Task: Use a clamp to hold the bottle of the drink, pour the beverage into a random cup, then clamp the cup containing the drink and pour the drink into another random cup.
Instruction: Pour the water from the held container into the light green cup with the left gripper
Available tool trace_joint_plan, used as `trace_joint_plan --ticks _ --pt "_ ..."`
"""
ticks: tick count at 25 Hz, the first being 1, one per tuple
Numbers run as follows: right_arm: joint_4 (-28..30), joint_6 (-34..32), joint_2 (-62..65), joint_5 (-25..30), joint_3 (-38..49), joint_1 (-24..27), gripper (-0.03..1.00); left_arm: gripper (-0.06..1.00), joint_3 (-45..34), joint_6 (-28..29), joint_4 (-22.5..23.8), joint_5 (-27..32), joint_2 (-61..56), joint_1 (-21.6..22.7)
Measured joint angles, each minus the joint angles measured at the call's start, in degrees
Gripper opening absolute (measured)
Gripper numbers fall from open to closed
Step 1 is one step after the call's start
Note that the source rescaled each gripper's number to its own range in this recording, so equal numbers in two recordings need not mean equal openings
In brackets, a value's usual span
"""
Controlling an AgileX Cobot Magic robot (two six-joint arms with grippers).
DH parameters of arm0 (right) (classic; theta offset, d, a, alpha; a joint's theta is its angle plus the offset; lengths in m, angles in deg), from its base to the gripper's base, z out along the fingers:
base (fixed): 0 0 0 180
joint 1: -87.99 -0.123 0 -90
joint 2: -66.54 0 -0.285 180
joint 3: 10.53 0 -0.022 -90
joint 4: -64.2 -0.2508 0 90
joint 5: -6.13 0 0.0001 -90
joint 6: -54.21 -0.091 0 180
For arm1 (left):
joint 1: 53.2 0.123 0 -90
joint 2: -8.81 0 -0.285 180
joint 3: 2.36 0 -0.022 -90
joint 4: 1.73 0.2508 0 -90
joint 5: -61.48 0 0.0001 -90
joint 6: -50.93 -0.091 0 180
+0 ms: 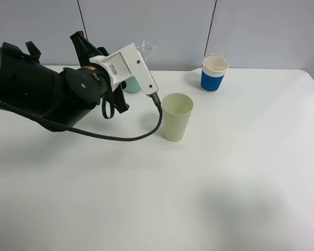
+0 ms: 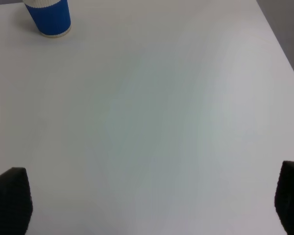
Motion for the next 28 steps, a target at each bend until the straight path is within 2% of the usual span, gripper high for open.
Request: trace_joint_plan --ticks 6,15,22,28 --pt "0.00 0.00 0.00 0.00 0.00 0.00 1.00 0.00 0.50 -7.71 -1.33 0.00 2.16 -1.44" --pt "0.00 0.00 0.00 0.00 0.00 0.00 1.00 0.00 3.70 -12.85 -1.60 0.49 6.42 -2.54" --pt "0.00 0.00 0.00 0.00 0.00 0.00 1.00 0.00 3.77 -17.23 0.25 1.34 8.28 -2.88" --pt "0.00 0.00 0.00 0.00 0.00 0.00 1.00 0.00 3.77 -21.08 1.18 -0.53 8.55 -2.88"
